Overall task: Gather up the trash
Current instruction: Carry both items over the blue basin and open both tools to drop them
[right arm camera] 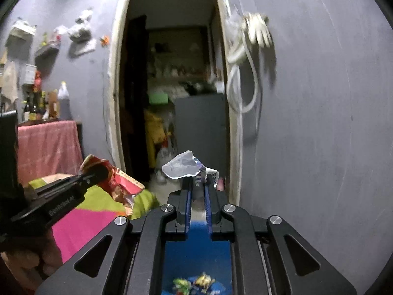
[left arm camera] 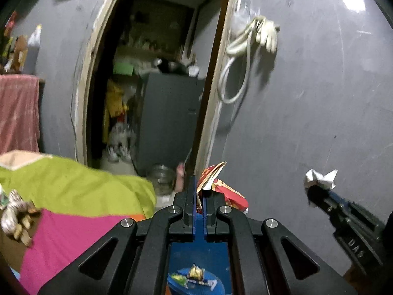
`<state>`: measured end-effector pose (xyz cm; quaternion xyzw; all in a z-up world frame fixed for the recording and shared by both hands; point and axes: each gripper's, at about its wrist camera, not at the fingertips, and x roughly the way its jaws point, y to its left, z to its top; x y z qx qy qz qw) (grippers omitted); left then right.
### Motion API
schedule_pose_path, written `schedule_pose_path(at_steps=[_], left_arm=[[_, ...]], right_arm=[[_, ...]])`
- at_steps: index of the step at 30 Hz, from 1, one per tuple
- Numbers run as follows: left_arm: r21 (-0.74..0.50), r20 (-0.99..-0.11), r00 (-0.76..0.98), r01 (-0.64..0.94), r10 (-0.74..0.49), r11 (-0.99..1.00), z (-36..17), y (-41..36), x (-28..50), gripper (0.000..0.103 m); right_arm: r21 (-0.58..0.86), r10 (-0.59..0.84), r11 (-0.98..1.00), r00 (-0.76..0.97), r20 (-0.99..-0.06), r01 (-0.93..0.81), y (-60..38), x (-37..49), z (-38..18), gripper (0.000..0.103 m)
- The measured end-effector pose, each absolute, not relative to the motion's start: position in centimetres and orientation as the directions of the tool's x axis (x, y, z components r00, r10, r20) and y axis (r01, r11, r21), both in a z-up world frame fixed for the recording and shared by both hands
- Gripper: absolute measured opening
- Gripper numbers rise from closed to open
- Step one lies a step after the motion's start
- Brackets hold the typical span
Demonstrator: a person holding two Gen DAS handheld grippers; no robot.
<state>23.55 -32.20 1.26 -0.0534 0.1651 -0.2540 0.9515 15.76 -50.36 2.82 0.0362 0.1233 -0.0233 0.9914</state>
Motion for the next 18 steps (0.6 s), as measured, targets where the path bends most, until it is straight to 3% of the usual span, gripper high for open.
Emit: schedule_pose_path(at_steps=[10, 18], left_arm=[[-0.201, -0.485, 0.723, 0.455, -0.492, 0.867, -3.6, -34.1, 26.8, 0.002], [-0.209, -0.548, 0.682, 0.449, -0.484, 0.869, -5.3, -34.4, 27.7, 0.003]], right_arm=[[0.132, -0.005, 0.989, 0.907, -0.421, 0.067, -51.8, 18.5, -2.6, 0.009], [0.16, 0.005, 0.983, 0.872, -0.489, 0.084, -53.1, 19.6, -3.9, 0.01]])
